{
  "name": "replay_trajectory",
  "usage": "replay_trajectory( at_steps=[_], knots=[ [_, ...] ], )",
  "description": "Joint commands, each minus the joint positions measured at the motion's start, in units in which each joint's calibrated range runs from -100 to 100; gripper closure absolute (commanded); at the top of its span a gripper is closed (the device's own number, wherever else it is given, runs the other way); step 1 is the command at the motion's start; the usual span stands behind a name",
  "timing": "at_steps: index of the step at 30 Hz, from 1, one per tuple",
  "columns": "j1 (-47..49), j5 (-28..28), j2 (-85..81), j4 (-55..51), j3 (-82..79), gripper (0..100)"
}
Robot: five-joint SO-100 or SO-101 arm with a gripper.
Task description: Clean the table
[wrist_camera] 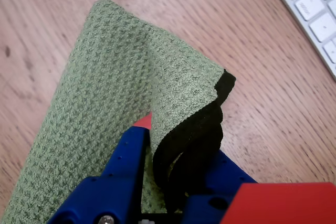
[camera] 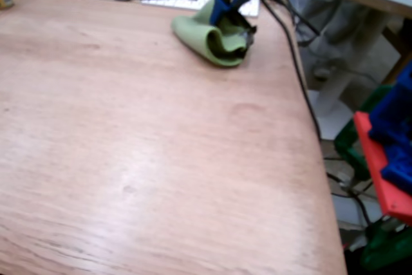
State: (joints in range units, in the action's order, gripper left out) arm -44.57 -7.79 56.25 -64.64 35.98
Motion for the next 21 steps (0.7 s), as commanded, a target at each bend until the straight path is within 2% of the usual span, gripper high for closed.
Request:
replay_trajectory(
  at_steps=[1,11,12,14,16,19,21],
  knots=[
    [-10.59,-0.29,8.59,-0.63,-1.39,100],
    [-27.84,-0.44,13.05,-1.95,-1.39,100],
    [-30.72,-1.47,11.68,-2.52,-1.2,100],
    [-32.41,-6.54,-3.25,-6.71,1.35,100],
    [-29.37,-9.67,-22.11,-10.32,3.9,100],
    [-9.4,-10.7,-46.38,-15.33,4.09,100],
    [8.7,-10.45,-57.88,-19.68,4.09,100]
  ],
)
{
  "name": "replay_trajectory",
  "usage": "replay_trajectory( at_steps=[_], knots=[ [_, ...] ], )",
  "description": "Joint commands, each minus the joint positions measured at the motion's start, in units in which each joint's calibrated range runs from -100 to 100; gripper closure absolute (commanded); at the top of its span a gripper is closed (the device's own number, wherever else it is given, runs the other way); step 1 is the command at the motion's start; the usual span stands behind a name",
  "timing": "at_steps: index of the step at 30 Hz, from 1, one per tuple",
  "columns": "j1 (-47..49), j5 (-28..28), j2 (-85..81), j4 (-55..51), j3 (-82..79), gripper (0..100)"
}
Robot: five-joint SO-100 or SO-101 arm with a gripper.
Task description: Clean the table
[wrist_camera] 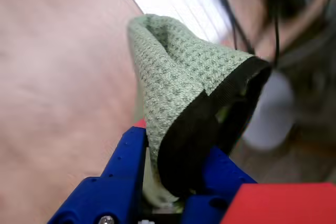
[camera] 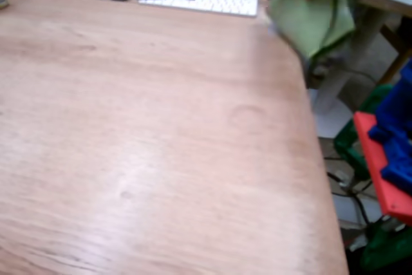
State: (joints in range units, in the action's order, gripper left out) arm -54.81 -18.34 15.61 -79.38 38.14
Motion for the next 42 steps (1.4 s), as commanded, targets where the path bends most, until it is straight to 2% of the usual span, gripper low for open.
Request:
replay_trajectory(
  at_steps=[1,4,6,7,12,15,21,24,27,29,38,42],
  knots=[
    [29.77,0.34,-22.13,-7.73,1.92,100],
    [60.06,0.49,-26.33,-10.52,5.7,100],
    [71.23,0.49,-19.47,-10.44,14.57,100],
    [72.41,0.83,-14.24,-10.36,21.74,100],
    [72.75,3.86,18.78,-10.28,61.86,100],
    [72.92,7.91,32.93,-11.59,61.86,100],
    [76.98,15.04,45.2,-10.36,61.86,100],
    [76.98,15.34,54.72,-9.13,61.86,100],
    [76.98,15.34,57.63,8.77,61.86,100],
    [76.64,14.85,61.32,16.24,61.86,100],
    [74.44,14.6,78.13,17.56,61.86,100],
    [63.27,13.68,79.08,17.64,61.86,100]
  ],
)
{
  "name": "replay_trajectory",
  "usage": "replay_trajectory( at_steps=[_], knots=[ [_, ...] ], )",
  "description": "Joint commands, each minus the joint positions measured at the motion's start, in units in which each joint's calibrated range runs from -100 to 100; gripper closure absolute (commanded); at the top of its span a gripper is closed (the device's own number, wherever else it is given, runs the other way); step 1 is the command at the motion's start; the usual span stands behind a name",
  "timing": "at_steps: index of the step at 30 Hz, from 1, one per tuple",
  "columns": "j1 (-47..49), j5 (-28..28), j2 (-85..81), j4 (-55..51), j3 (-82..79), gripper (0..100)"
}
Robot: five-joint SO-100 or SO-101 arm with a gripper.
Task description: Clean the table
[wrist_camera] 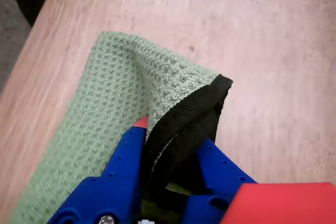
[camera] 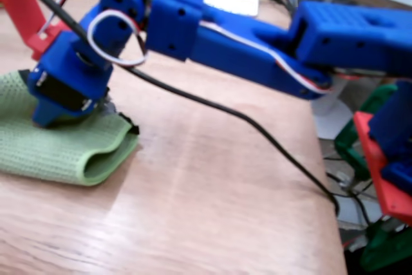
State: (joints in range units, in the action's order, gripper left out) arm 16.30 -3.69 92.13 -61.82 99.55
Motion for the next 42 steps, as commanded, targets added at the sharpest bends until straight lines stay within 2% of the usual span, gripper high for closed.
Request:
replay_trajectory(
  at_steps=[1,7,16,21,26,34,36,39,42],
  knots=[
    [-11.56,-1.95,2.98,0.0,0.45,100],
    [-32.88,-5.67,5.72,-1.07,0.45,100],
    [-59.95,-11.04,5.72,-1.15,0.45,100],
    [-68.41,-13.24,5.72,-1.56,0.45,100],
    [-77.55,-16.65,4.78,-12.97,0.45,100],
    [-83.81,-19.29,0.84,-27.09,0.45,100],
    [-82.97,-20.27,-8.08,-28.82,0.45,100],
    [-80.26,-19.93,-29.87,-32.35,0.45,100],
    [-71.63,-19.78,-44.96,-38.01,0.45,100]
  ],
)
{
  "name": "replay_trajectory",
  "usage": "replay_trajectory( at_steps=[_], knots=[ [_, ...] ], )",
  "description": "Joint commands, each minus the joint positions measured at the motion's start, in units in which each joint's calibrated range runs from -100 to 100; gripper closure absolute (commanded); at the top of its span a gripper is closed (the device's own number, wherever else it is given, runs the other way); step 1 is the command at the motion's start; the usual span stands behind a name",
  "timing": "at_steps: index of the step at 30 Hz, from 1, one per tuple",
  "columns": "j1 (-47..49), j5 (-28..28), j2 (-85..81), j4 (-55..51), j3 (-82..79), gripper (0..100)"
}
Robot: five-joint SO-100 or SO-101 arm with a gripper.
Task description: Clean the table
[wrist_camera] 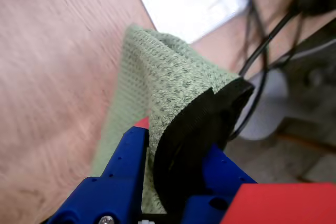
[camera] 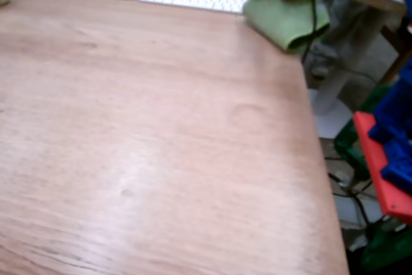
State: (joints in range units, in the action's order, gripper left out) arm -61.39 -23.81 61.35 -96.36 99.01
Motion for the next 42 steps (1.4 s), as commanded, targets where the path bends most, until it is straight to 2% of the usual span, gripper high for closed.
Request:
replay_trajectory(
  at_steps=[1,3,6,9,11,13,16,18,22,24,26,30,32,37,40,42],
  knots=[
    [11.64,0.44,-18.64,-3.64,0.99,100],
    [28.06,0.44,-24.47,-3.64,0.99,100],
    [59.02,0.63,-27.56,-3.64,0.99,100],
    [83.05,7.03,-30.05,-3.64,0.99,100],
    [92.35,11.87,-33.56,-3.64,0.99,100],
    [91.51,14.46,-43.25,-3.64,-21.28,100],
    [91.34,14.75,-60.49,-3.64,-65.55,100],
    [92.69,14.8,-68.04,2.43,-88.67,100],
    [93.37,14.85,-75.59,19.67,-112.46,100],
    [93.37,15.04,-75.67,22.96,-119.25,100],
    [93.71,18.75,-75.67,25.99,-123.78,100],
    [110.8,25.98,-75.76,28.05,-126.14,100],
    [112.49,29.79,-75.76,28.13,-126.14,100],
    [108.26,31.5,-75.76,28.13,-125.95,100],
    [97.09,31.21,-74.99,31.17,-124.63,100],
    [95.4,30.87,-74.73,34.04,-124.73,100]
  ],
)
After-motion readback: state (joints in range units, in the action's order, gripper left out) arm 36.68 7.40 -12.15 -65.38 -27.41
